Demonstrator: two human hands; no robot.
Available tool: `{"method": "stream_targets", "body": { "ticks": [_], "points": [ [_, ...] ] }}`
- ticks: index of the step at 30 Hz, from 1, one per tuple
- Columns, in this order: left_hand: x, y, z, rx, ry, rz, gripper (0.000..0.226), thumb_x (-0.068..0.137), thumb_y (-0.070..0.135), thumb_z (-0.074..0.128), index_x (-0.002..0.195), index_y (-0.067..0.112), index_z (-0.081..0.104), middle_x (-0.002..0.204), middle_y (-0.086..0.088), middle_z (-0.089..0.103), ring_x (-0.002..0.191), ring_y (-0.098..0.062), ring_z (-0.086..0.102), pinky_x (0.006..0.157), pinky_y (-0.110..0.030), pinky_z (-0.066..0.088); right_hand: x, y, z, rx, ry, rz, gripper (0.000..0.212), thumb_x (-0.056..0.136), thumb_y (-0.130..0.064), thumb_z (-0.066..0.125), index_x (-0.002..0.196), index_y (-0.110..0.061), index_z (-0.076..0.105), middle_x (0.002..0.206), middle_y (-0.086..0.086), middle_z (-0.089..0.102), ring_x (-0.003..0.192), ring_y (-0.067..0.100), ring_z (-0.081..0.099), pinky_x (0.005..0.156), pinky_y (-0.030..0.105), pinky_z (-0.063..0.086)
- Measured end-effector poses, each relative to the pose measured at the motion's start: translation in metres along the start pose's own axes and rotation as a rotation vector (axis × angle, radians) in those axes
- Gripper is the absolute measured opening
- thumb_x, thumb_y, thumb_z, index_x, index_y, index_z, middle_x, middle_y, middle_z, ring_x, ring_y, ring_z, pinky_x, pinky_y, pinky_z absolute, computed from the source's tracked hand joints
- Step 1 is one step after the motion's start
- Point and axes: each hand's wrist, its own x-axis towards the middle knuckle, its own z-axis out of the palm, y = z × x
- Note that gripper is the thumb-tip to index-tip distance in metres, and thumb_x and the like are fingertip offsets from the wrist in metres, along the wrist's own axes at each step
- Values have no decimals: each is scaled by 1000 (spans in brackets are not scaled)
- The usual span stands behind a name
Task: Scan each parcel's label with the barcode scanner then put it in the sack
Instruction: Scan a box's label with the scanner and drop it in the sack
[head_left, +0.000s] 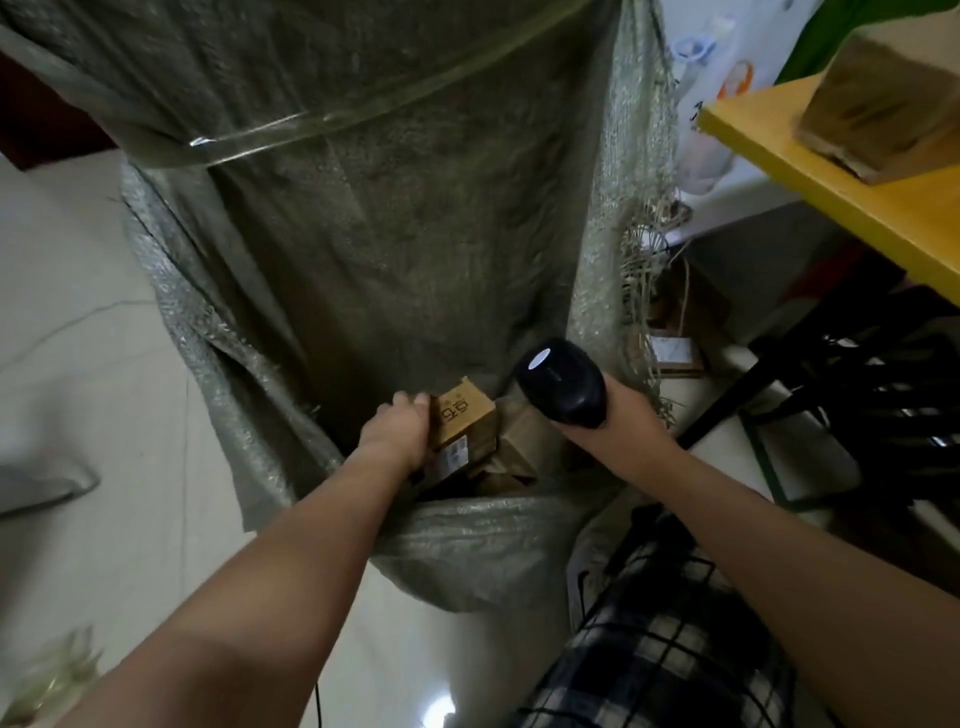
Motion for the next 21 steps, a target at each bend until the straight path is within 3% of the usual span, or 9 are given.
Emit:
{"method": "stream_targets", "body": {
  "ticks": [5,10,13,17,21],
  "points": [
    [-12,39,-19,144,243,203,56,91,40,57,137,13,41,131,-11,45,120,-31,46,93,-41,44,-13,9,-21,-52,104,30,48,83,-28,75,126,-18,55,106,0,63,97,15,56,77,25,41],
    [-42,100,-61,163,470,430,42,95,37,49,130,13,48,124,-9,51,115,-29,49,89,-40,44,-34,7,-60,-45,388,22,29,80,-25,76,101,-22,56,103,12,68,101,30,62,78,33,45],
    [-66,143,-85,166,572,547,43,95,38,48,130,14,49,122,-9,52,112,-30,50,89,-42,45,-60,7,-95,29,533,44,42,77,-26,79,115,-18,62,100,3,67,101,21,62,78,27,41],
    [-103,201,-105,58,638,735,46,93,38,52,133,15,50,123,-9,54,113,-30,51,92,-42,44,-126,8,-144,134,734,-1,50,78,-18,79,124,-14,61,99,-7,61,99,9,56,82,22,41],
    [-145,264,-103,-80,615,954,50,91,40,57,135,16,50,127,-6,54,118,-25,49,97,-41,43,-193,23,-182,157,884,4,26,79,-18,78,102,-14,67,88,-5,67,88,9,60,70,18,40]
  ]
}}
